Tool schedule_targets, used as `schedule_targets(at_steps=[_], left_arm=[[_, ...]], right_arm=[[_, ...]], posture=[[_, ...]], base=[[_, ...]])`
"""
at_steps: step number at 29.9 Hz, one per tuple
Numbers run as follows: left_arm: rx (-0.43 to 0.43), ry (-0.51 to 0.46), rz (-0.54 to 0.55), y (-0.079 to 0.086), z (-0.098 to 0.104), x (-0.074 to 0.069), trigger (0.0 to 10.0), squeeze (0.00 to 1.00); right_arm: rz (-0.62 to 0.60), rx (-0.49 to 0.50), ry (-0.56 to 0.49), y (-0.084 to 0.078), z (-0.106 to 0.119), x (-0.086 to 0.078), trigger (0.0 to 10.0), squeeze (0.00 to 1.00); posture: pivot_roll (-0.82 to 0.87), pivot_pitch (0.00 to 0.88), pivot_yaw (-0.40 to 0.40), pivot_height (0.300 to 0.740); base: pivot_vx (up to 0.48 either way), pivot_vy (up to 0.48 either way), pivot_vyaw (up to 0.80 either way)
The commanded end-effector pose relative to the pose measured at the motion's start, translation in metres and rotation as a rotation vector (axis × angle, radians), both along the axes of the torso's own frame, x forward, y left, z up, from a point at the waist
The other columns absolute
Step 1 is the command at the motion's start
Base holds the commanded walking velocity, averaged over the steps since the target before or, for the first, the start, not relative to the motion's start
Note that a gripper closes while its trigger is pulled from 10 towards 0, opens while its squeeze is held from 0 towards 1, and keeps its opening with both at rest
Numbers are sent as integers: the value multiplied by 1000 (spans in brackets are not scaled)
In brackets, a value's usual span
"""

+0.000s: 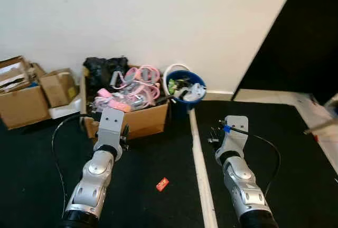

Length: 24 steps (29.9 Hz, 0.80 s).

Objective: Picking trash to rubbish bin

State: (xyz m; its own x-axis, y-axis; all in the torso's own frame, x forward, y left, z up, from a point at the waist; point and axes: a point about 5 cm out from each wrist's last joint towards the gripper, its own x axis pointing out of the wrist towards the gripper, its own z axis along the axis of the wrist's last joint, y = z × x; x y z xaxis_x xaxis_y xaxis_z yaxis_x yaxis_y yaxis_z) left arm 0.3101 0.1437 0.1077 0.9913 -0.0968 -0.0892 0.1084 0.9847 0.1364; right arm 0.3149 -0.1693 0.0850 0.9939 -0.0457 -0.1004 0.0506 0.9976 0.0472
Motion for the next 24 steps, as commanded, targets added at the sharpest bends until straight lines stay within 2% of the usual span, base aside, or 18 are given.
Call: schedule_targets(at_steps=[1,19,24], left_arm=[[8,18,2,2,-4,-2,10000,0],[8,18,-3,0,-5,-2,10000,0],[7,18,-4,0,-5,-2,10000,0]], right_arm=[[-11,11,27,-1,-6,-3,10000,0],[-10,11,26,-2,-6,-2,10000,0],[-20,-18,31,-3,-7,-2,10000,0]], posture=[[-5,134,-32,740],[-6,130,-32,740],[-4,122,-35,740]], base=[[0,0,-669],[0,0,-670],[0,0,-669]])
